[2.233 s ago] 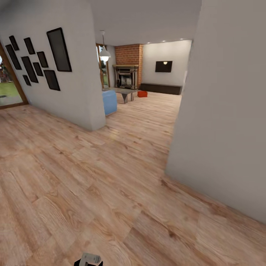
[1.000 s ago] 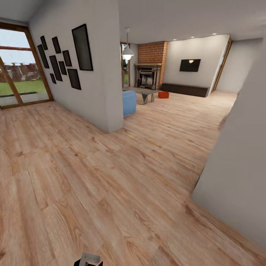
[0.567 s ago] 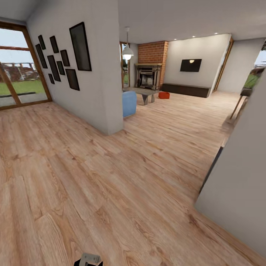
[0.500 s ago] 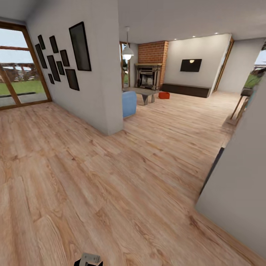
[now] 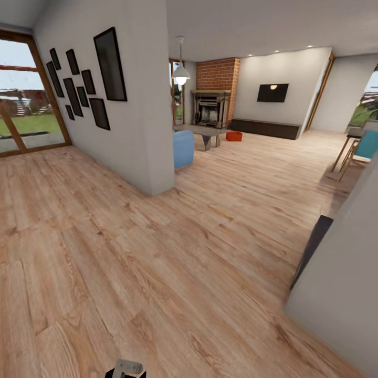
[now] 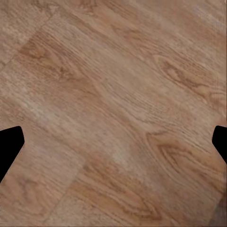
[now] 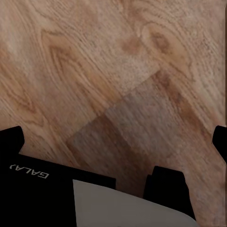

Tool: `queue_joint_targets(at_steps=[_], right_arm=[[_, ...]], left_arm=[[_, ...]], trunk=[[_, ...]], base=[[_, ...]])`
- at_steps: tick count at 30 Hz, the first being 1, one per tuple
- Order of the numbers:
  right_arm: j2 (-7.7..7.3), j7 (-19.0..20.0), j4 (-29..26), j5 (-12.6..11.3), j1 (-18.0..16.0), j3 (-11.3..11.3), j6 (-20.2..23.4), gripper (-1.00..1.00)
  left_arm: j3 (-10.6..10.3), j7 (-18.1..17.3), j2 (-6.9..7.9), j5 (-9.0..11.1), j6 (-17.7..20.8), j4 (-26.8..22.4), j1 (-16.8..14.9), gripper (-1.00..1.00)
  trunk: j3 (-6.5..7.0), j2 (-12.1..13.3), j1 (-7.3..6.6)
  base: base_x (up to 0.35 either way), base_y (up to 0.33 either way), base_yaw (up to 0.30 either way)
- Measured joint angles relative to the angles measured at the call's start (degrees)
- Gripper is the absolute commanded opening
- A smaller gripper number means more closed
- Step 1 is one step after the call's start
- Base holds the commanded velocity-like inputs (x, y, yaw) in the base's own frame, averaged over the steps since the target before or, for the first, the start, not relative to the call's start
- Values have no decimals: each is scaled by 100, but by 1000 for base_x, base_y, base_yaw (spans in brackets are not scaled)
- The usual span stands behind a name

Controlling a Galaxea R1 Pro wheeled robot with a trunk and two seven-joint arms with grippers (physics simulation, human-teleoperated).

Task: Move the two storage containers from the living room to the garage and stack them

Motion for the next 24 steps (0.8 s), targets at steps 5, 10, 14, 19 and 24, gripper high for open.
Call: queue_joint_targets(at_steps=[5, 10, 14, 19, 24], right_arm=[[1, 0, 0, 0, 0, 0, 0, 100], [1, 0, 0, 0, 0, 0, 0, 100], [1, 0, 0, 0, 0, 0, 0, 100], [0, 0, 0, 0, 0, 0, 0, 100], [1, 0, 0, 0, 0, 0, 0, 100]], left_arm=[[0, 0, 2, 0, 0, 0, 0, 100], [0, 0, 3, 0, 0, 0, 0, 100], [0, 0, 2, 0, 0, 0, 0, 100], [0, 0, 1, 0, 0, 0, 0, 100], [0, 0, 1, 0, 0, 0, 0, 100]], trunk=[[0, 0, 0], [0, 0, 0], [0, 0, 0], [0, 0, 0], [0, 0, 0]], base=[[276, 0, 0], [276, 0, 0], [276, 0, 0], [276, 0, 0], [276, 0, 0]])
